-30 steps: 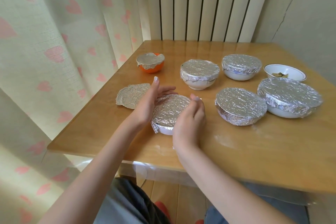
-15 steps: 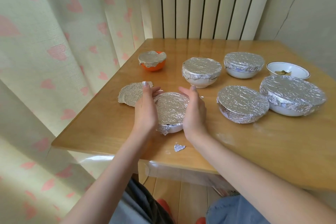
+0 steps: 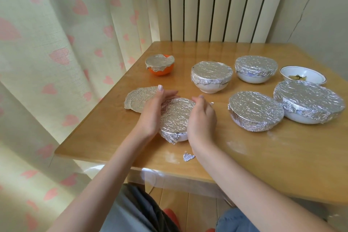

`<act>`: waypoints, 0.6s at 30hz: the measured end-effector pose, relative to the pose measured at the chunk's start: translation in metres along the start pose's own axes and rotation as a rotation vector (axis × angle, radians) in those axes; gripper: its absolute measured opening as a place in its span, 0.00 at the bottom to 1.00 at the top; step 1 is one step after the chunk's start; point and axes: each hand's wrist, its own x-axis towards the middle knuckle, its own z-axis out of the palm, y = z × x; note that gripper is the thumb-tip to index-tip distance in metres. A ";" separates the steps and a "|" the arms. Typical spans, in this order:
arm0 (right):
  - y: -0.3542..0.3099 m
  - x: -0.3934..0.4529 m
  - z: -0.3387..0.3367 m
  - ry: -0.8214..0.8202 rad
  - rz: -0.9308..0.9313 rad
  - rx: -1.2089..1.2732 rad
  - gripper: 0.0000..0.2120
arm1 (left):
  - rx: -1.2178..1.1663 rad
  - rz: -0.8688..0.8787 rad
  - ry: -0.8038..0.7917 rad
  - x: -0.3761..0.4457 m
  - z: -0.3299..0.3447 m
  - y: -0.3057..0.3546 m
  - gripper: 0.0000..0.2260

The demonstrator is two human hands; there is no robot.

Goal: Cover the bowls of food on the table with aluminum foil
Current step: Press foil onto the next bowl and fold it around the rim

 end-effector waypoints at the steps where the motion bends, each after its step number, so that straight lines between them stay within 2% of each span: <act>1: 0.000 0.001 0.000 -0.003 0.000 -0.002 0.19 | -0.006 -0.015 0.025 0.001 0.001 -0.002 0.30; 4: -0.003 0.008 -0.002 -0.051 0.007 -0.029 0.21 | -0.025 -0.044 0.109 0.000 0.004 -0.006 0.31; 6: -0.004 0.014 -0.004 -0.138 0.013 -0.064 0.20 | 0.000 -0.030 0.209 -0.004 0.007 -0.009 0.31; 9: -0.002 0.021 -0.006 -0.302 0.030 -0.065 0.21 | 0.031 -0.007 0.330 -0.016 0.014 -0.007 0.27; 12: 0.000 0.022 -0.006 -0.368 0.011 -0.067 0.26 | 0.084 0.029 0.398 -0.029 0.020 0.000 0.25; 15: 0.000 0.022 -0.007 -0.392 -0.004 -0.072 0.27 | 0.078 0.027 0.360 -0.027 0.017 -0.002 0.27; 18: -0.005 0.021 -0.009 -0.405 -0.036 -0.090 0.25 | 0.040 -0.018 0.244 -0.024 0.006 -0.006 0.36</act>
